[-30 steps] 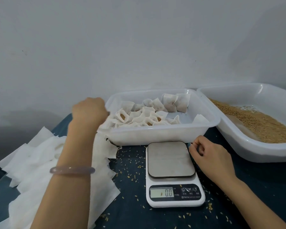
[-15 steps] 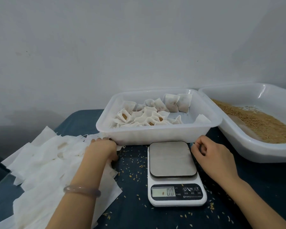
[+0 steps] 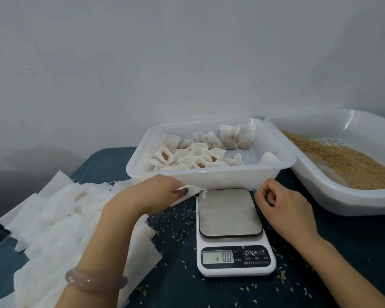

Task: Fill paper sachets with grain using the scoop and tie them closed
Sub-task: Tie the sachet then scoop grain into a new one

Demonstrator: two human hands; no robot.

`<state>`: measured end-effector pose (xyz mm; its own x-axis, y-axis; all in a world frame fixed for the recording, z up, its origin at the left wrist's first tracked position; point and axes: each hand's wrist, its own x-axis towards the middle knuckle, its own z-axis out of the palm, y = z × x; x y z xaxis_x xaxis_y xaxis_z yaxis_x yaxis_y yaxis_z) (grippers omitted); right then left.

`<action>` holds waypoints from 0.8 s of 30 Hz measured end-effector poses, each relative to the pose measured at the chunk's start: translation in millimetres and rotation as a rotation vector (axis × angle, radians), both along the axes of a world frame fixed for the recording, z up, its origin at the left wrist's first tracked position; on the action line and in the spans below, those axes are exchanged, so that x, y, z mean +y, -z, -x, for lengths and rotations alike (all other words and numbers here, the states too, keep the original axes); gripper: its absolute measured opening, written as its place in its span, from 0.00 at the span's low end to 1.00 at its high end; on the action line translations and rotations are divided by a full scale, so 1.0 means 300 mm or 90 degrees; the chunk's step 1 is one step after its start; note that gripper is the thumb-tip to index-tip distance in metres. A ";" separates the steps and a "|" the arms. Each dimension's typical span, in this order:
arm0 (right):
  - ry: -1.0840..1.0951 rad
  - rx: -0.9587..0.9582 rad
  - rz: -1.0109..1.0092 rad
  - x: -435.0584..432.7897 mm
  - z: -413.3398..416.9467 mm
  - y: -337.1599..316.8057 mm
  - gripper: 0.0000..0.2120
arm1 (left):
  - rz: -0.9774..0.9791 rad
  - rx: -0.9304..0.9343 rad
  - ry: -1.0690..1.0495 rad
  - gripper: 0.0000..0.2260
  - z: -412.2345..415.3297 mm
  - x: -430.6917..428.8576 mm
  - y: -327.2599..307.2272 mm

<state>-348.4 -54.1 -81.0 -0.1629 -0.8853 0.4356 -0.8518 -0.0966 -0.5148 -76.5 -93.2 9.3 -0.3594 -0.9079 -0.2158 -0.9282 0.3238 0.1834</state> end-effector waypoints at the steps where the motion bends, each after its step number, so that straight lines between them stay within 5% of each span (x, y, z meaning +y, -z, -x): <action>1: 0.000 0.003 0.001 0.001 0.000 0.000 0.11 | 0.005 0.072 0.019 0.15 0.015 0.010 -0.007; 5: -0.031 -0.045 0.006 0.000 -0.002 -0.004 0.10 | 0.024 0.335 0.082 0.16 0.084 0.034 0.004; 10: -0.225 -0.293 0.027 0.001 -0.029 -0.030 0.04 | 0.032 0.519 0.066 0.17 0.166 0.042 0.071; 24: -0.243 -0.391 0.110 0.017 -0.053 -0.057 0.07 | 0.120 0.502 0.129 0.16 0.204 0.075 0.146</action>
<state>-332.4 -48.9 -64.0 -0.1172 -0.8560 0.5036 -0.3070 -0.4510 -0.8381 -137.7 -70.7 -34.5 -0.5014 -0.8056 0.3156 -0.4712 0.5602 0.6813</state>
